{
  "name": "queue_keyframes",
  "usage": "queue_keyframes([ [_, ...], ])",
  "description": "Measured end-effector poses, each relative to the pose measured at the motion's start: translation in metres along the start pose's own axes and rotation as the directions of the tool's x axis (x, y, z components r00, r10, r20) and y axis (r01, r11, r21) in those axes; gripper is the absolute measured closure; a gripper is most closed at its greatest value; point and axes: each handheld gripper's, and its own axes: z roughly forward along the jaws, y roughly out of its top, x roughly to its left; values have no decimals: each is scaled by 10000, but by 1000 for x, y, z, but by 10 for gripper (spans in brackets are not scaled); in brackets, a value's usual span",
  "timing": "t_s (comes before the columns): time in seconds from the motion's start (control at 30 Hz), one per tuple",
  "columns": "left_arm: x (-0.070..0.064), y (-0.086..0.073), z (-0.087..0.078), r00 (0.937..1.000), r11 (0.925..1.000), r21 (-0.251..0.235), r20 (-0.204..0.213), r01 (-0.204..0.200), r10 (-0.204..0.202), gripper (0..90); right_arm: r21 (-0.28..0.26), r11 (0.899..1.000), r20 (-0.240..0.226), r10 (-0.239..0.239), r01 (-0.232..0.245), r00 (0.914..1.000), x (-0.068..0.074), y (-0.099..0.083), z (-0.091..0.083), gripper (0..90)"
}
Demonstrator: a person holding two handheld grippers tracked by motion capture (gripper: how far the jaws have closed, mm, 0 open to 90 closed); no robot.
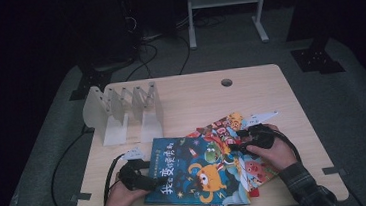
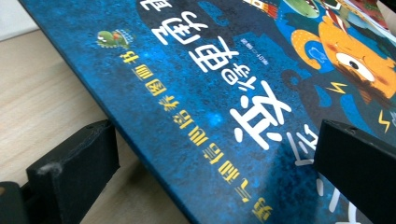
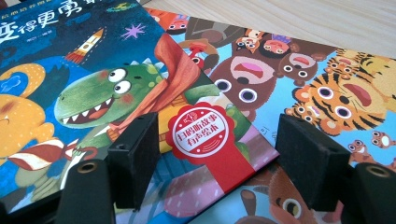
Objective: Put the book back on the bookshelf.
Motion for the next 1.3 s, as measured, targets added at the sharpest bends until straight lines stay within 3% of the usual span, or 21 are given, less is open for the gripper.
queue_keyframes([
  [0.33,-1,0,3,9997,9999,103,221,120,-123,0,48,10000,-32,-59,60,10000,0,-1,-2,299],
  [0.53,-1,0,3,9996,9999,108,252,113,-116,0,164,9993,357,-356,350,9987,2,-3,-11,354],
  [0.63,0,0,3,9996,9999,128,268,93,-96,0,71,9994,491,-334,331,9982,2,-8,-22,423],
  [0.7,0,0,3,9996,9999,147,278,84,-88,0,135,9994,409,-327,321,9986,3,-12,-29,548],
  [0.73,0,0,3,9996,9999,147,278,84,-88,0,135,9994,409,-327,321,9986,3,-12,-29,548],
  [0.77,0,0,3,9996,9999,154,291,65,-70,0,291,9989,360,-380,370,9986,5,-16,-33,617],
  [0.8,0,0,3,9996,9999,154,291,65,-70,0,291,9989,360,-380,370,9986,5,-16,-33,617],
  [1.03,0,0,3,9995,9998,184,317,40,-46,0,458,9976,-119,-515,520,9986,16,-28,-46,822],
  [1.3,0,0,3,9994,9998,199,341,76,-83,0,689,9944,-659,-755,800,9950,30,-39,-48,882],
])
